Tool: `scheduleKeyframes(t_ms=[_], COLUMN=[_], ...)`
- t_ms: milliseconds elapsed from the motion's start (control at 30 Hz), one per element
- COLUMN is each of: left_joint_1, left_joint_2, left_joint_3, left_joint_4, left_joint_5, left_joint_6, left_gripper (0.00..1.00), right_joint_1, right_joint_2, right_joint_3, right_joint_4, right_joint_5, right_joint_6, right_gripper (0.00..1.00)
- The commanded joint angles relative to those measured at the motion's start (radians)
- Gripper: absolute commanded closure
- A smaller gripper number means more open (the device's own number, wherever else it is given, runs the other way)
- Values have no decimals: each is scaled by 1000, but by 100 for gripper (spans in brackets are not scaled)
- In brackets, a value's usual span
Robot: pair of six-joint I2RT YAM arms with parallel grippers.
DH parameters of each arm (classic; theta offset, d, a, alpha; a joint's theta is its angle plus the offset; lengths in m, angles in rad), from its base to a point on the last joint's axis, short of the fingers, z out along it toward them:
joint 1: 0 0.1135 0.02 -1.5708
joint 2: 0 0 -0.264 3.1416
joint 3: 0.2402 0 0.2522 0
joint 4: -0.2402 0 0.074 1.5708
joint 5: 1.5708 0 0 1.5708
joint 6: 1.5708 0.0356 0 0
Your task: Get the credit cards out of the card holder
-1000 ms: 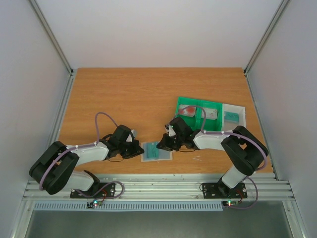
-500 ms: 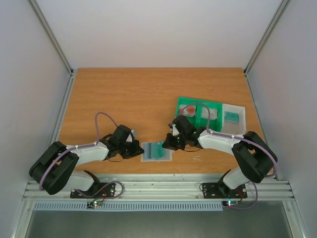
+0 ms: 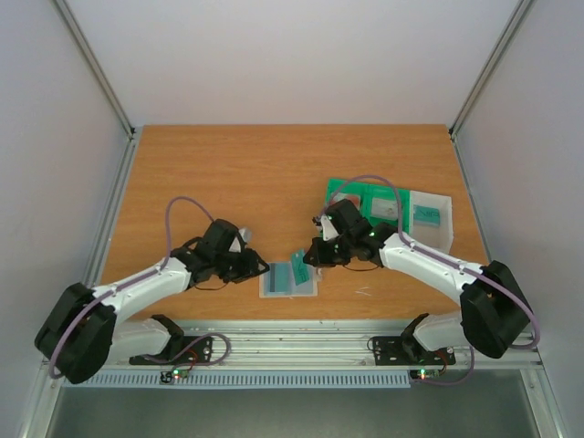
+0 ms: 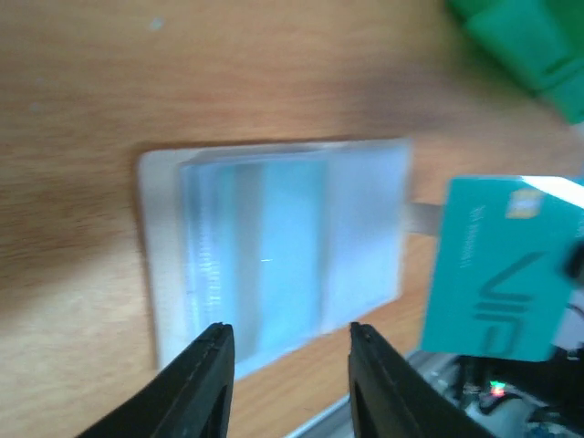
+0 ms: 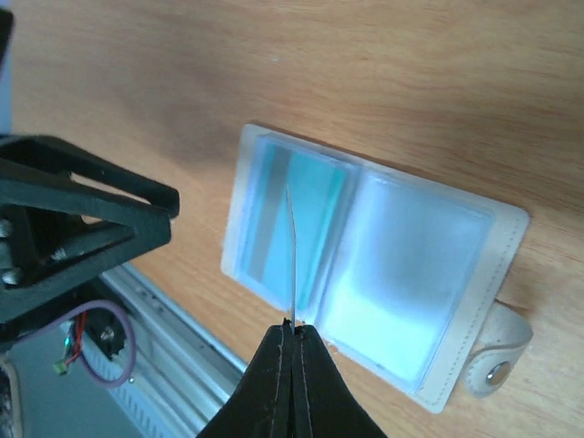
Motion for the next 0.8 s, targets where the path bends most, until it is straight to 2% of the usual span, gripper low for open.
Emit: scheduleKeyframes(t_ms=[0, 67, 200, 367, 500, 633, 767], left_joint_1=[0, 0, 0, 0, 0, 0, 1], left_joint_2=[-92, -128, -172, -180, -178, -161, -159], left_joint_3=[116, 159, 212, 276, 287, 274, 246], left_joint_4=[-154, -187, -220, -297, -285, -242, -182], left_joint_5=[16, 49, 159, 273, 401, 498, 520], left_joint_6=[112, 158, 228, 308, 342, 337, 306], left_gripper=[60, 53, 46, 44, 44, 51, 65], right_joint_1=[-6, -6, -6, -5, -6, -6, -5], right_joint_2=[-49, -72, -126, -165, -174, -168, -163], right_joint_3=[56, 72, 96, 114, 113, 115, 111], right_joint_4=[-113, -151, -193, -177, -138, -114, -107], right_joint_5=[-74, -99, -173, -372, -466, -490, -495], right_joint_6=[-143, -185, -243, -272, -262, -251, -247], right_gripper=[99, 99, 99, 99, 99, 99, 99])
